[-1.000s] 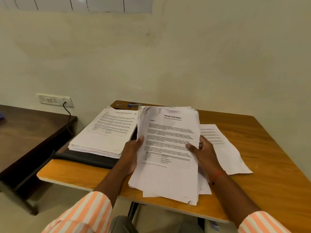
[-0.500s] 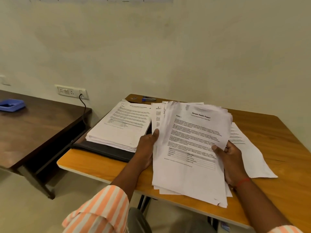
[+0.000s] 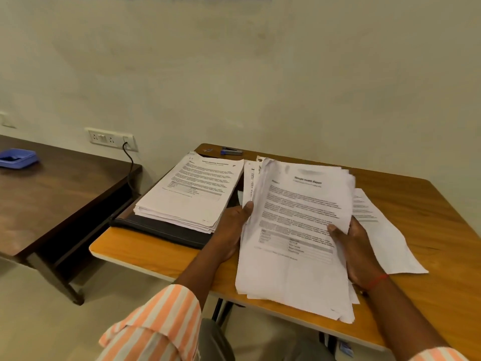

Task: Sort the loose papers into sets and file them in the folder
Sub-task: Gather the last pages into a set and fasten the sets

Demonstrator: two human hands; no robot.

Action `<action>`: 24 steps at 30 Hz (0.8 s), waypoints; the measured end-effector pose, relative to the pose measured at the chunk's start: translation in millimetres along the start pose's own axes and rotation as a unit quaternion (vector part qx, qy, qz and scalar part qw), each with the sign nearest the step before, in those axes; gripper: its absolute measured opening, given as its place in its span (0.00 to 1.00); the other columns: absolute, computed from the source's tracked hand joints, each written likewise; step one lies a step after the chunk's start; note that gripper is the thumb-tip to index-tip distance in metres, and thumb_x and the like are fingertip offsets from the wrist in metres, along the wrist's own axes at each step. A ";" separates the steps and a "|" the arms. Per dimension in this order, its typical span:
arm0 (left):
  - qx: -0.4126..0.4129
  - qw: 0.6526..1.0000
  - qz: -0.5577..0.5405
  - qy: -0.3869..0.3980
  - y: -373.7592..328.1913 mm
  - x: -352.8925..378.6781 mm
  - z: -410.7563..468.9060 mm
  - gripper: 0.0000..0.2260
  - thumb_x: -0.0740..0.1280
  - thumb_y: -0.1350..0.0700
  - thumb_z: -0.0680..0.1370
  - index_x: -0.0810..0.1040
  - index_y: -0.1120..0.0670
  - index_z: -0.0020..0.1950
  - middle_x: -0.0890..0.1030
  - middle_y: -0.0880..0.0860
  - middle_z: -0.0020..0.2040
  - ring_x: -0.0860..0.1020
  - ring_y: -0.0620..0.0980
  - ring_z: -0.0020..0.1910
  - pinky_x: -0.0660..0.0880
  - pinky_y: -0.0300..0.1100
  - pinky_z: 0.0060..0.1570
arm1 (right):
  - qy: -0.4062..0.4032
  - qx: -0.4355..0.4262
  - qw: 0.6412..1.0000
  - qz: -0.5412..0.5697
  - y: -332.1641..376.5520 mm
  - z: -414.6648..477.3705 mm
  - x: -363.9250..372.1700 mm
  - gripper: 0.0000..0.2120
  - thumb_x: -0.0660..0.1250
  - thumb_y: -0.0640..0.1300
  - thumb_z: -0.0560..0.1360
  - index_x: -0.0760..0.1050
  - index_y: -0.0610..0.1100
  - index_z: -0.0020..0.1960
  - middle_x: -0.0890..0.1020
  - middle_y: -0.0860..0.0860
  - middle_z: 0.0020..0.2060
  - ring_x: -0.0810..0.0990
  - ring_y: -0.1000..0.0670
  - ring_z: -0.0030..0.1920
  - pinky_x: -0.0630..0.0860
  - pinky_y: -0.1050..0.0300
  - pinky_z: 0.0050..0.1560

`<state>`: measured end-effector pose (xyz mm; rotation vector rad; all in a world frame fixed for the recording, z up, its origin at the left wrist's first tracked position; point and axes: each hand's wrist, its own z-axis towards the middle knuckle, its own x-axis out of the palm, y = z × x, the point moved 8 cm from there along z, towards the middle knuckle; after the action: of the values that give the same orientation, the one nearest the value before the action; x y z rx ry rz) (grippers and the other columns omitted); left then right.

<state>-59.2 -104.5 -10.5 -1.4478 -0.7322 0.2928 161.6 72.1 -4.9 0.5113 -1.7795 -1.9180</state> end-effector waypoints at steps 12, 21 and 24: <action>0.062 0.954 0.220 -0.195 2.0 -18.0 0.6 0.07 0.68 0.61 0.81 0.75 0.56 0.59 0.81 0.55 0.56 0.83 0.51 0.43 0.81 0.37 0.34 | -0.213 -0.025 0.976 -0.042 17.3 -2.8 -95.7 0.14 0.66 0.36 0.80 0.77 0.44 0.65 0.83 0.54 0.52 0.82 0.53 0.53 0.78 0.46 0.58; 0.052 0.903 0.362 -0.225 2.2 -8.7 9.3 0.15 0.73 0.57 0.78 0.72 0.58 0.60 0.80 0.56 0.64 0.81 0.58 0.60 0.77 0.43 0.50 | -0.199 -0.003 0.980 -0.006 11.9 -5.0 -93.2 0.14 0.66 0.37 0.80 0.77 0.44 0.65 0.84 0.53 0.54 0.83 0.53 0.53 0.80 0.52 0.51; 0.025 0.918 0.323 -0.229 5.9 -13.0 11.9 0.08 0.72 0.56 0.78 0.74 0.50 0.53 0.83 0.54 0.60 0.84 0.55 0.53 0.81 0.45 0.48 | -0.183 -0.007 0.983 -0.019 7.5 -2.3 -91.1 0.13 0.67 0.38 0.80 0.77 0.45 0.64 0.83 0.52 0.55 0.82 0.51 0.55 0.79 0.51 0.53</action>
<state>-74.8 -102.1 -20.2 -1.5564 -0.5824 1.1841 238.1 121.9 -1.8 0.1952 -1.9866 -2.1589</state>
